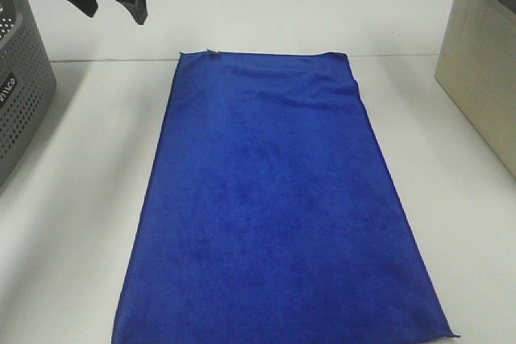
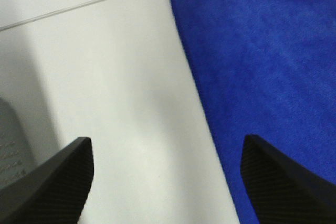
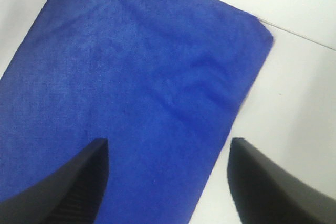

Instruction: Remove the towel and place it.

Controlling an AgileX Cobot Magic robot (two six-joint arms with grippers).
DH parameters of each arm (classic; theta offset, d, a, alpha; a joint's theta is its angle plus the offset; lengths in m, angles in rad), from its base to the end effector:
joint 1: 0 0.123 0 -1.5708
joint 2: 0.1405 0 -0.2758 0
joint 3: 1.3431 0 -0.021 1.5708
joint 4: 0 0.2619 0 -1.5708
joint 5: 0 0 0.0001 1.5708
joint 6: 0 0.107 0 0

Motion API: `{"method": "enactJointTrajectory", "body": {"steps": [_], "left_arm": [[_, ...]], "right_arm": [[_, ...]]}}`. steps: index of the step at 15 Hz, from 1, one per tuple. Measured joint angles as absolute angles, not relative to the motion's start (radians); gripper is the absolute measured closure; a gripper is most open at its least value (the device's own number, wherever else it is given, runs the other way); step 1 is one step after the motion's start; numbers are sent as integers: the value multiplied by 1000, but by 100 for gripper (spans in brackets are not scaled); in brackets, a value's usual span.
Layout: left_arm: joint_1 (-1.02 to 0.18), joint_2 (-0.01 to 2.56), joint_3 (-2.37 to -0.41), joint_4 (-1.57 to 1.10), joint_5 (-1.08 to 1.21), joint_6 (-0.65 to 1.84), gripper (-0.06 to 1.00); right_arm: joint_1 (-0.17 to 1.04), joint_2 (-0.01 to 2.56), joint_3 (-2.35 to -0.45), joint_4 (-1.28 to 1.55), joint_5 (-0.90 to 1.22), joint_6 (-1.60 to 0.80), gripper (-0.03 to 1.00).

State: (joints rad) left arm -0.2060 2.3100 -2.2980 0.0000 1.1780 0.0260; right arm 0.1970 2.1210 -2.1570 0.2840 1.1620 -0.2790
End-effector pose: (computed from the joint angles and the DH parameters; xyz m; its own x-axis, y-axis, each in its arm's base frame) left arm 0.5093 -0.1064 0.2439 -0.8680 0.2079 -0.4509 0.2272 0.9738 0.0117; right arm 0.4719 0.1223 0.3003 -0.7742 -0.3149 -0.5490 -0.4524 0.8820 0.1320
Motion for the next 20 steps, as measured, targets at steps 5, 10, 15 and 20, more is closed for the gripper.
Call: {"method": "enactJointTrajectory", "body": {"steps": [5,10,15,20], "left_arm": [[-124,2163,-2295,38,1212,-34,22],[0,1746,-1856,25,1211,-45,22],[7,1213,-1356,75,1216,-52,22],[7,728,-1065,79,1219,-93,22]], "right_arm": [[196,1972,-2157,70,1217,-70,26],[196,1676,-1921,57,1217,-26,26],[196,1178,-1448,58,1218,57,26],[196,720,-1050,51,1220,72,26]]}}
